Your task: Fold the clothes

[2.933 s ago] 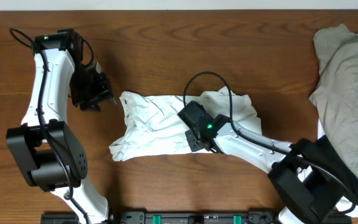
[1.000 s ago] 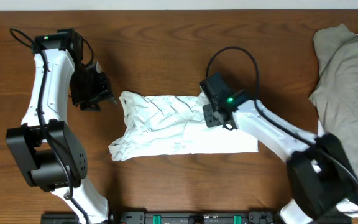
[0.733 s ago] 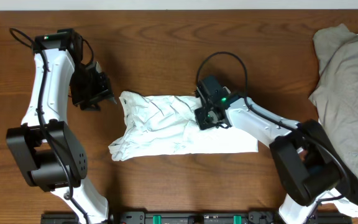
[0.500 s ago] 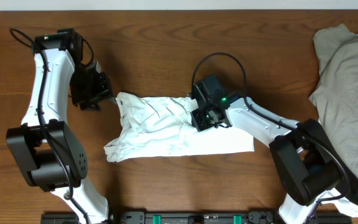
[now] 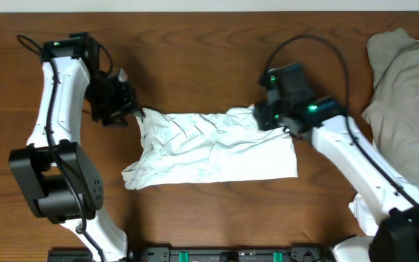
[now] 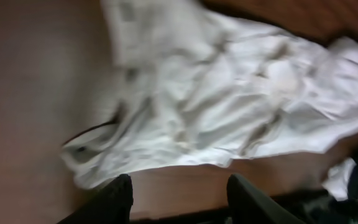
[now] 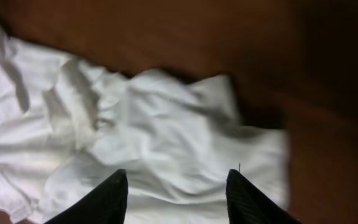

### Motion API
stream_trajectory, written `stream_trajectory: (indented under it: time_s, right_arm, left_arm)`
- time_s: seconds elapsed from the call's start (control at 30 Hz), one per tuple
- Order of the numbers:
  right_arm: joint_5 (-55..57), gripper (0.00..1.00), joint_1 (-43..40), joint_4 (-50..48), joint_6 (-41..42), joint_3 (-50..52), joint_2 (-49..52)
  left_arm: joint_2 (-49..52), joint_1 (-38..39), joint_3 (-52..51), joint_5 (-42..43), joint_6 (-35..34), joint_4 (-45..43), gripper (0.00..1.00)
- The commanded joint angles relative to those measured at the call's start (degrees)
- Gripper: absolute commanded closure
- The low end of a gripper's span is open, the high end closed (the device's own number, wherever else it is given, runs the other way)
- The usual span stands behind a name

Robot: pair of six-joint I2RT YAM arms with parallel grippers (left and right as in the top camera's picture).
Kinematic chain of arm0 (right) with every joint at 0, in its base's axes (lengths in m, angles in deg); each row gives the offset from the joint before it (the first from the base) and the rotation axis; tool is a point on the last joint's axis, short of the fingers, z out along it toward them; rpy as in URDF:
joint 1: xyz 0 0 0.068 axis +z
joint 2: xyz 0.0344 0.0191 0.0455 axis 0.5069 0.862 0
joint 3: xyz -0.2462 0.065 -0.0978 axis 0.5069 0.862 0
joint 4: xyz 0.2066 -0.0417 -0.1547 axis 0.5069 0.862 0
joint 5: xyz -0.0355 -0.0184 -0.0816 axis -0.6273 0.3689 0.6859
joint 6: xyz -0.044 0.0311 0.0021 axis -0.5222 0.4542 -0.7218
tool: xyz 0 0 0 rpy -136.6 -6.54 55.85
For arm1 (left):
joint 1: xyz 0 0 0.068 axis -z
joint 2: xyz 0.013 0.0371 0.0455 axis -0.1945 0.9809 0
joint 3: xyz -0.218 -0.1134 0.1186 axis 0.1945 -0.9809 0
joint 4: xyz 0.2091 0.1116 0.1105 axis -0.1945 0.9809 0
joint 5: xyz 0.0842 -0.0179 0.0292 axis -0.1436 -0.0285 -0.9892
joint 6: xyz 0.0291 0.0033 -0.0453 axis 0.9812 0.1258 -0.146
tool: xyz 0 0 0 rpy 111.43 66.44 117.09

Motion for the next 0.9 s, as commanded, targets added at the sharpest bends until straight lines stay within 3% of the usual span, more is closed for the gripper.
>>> stream_trajectory:
  time_s: [0.0,0.1,0.3,0.43,0.87]
  right_arm:
    - [0.7,0.53,-2.8,3.1,-0.6,0.3,1.8]
    - [-1.0,0.56,-4.0,5.3,-0.6,0.3,3.5]
    - [-1.4,0.8,-4.3,6.5,-0.6,0.3,7.6]
    - [-1.4,0.85,-4.3,5.7,-0.6,0.3,9.8]
    - [-1.2,0.99,-7.6,3.1,-0.1,0.3,11.4]
  left_arm:
    - [0.0,6.6,-0.1,5.4,3.5,-2.3,0.48]
    - [0.0,13.9,-0.1,5.4,3.5,-6.8,0.48]
    - [0.4,25.9,-0.1,5.4,-1.1,-16.6,0.48]
    - [1.9,31.4,-0.1,5.4,-2.0,-21.4,0.48]
    - [13.2,36.1,-0.1,4.7,-6.7,-26.8,0.48]
